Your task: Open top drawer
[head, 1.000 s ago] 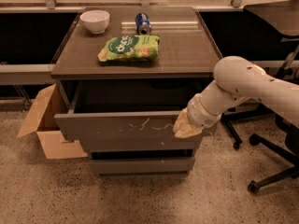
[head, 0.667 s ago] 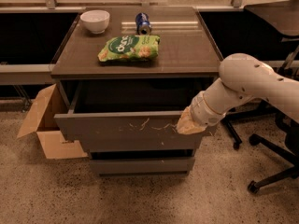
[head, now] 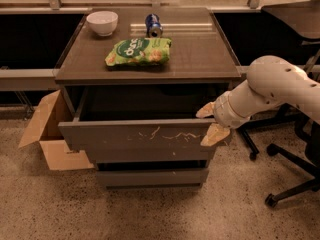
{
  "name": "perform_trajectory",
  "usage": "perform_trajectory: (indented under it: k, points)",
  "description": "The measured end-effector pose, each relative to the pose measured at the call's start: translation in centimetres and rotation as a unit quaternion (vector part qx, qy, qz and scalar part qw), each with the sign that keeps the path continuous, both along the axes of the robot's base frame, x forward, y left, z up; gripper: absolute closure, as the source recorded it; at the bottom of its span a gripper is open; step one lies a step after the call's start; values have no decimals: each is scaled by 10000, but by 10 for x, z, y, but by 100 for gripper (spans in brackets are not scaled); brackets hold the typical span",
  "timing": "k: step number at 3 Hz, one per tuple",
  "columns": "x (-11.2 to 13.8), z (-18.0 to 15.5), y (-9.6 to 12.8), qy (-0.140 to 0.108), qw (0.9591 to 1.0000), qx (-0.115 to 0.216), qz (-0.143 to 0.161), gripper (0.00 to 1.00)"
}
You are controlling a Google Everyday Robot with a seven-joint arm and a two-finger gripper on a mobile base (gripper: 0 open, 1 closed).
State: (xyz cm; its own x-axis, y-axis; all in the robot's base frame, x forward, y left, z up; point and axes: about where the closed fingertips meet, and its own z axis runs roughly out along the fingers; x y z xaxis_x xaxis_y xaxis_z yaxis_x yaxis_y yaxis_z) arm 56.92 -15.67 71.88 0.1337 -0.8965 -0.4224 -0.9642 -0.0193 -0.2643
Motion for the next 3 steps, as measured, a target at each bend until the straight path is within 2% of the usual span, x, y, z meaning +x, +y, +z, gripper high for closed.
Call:
perform_trajectory:
  k: [1,3]
  points:
    - [10,-6,-9,-34,9999,-12,-99,0]
    - [20,-47,-11,452,9989,63,-74,1]
